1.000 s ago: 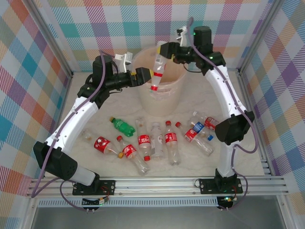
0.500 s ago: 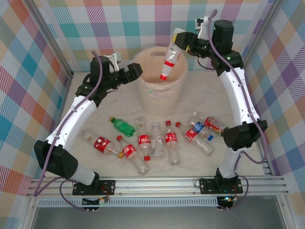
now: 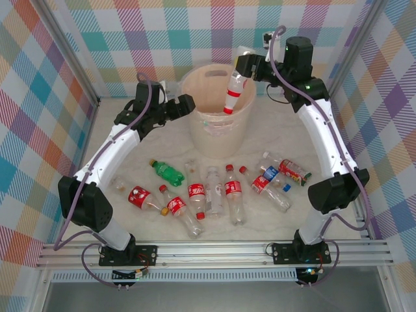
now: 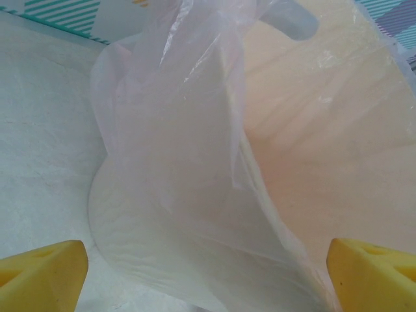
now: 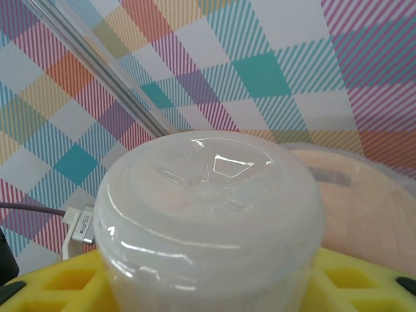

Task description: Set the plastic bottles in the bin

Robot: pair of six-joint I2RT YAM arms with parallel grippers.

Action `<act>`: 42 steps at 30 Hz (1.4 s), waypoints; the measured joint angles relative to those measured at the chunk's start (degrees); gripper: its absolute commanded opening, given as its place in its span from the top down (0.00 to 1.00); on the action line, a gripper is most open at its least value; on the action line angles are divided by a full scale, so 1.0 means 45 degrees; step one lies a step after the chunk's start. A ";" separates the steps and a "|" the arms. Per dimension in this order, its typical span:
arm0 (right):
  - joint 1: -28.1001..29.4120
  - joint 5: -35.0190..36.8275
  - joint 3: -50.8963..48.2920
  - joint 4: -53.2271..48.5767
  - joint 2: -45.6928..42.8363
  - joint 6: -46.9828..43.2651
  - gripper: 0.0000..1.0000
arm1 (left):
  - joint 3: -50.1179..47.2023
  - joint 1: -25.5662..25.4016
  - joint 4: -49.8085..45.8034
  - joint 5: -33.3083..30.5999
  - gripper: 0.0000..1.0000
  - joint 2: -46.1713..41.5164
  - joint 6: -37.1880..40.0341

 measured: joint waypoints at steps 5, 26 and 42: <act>0.0257 0.0355 0.0199 -0.0039 0.0272 -0.0481 0.43 | 0.0029 0.0000 -0.0083 -0.0073 0.08 0.0000 0.0083; 0.2419 0.3016 0.0981 -0.1826 0.3152 -0.3706 0.41 | 0.0053 -0.0117 0.0019 -0.0029 0.10 0.0078 0.0073; 0.2419 0.3249 0.3249 -0.3536 0.4221 -0.3915 0.24 | 0.0121 -0.0253 0.0083 -0.0049 0.09 0.0170 0.0214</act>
